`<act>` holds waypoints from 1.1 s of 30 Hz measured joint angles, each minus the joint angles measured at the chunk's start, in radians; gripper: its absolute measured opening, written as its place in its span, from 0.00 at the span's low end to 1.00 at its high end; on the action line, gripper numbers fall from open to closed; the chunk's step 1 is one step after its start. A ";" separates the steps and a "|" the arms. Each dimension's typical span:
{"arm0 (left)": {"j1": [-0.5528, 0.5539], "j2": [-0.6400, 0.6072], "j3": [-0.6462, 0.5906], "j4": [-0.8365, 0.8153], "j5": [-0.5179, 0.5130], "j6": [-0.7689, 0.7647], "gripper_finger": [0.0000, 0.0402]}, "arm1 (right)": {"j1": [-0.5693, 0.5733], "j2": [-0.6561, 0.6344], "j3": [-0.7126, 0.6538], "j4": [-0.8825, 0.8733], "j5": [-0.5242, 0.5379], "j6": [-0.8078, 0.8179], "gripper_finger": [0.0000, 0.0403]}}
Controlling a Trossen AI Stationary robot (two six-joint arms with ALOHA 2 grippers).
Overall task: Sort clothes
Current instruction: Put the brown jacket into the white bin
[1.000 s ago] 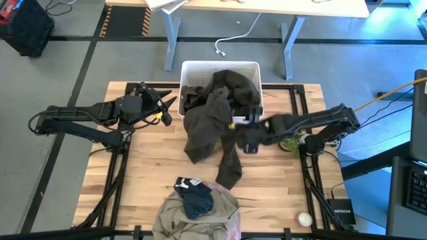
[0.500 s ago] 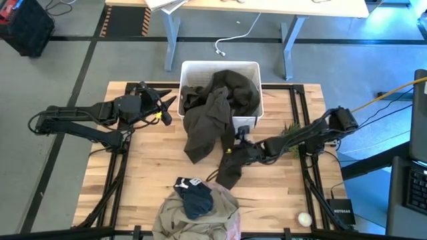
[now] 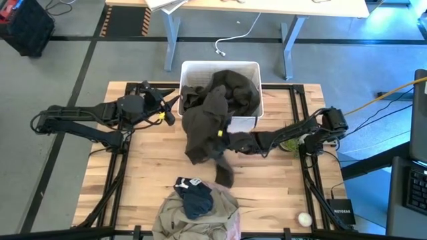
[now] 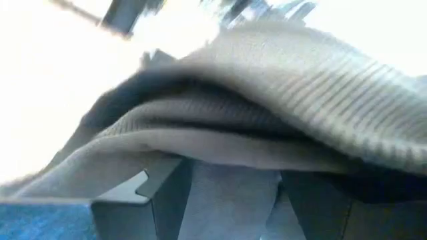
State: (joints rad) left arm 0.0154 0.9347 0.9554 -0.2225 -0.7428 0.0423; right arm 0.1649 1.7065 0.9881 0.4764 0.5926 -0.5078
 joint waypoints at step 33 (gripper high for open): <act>-0.002 0.024 0.000 0.024 0.000 0.015 0.35 | -0.303 -0.051 1.114 -1.592 0.225 0.385 0.59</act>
State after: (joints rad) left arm 0.0139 0.9585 0.9554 -0.1983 -0.7429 0.0572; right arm -0.1377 1.6551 2.1025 -1.1151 0.8177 -0.1229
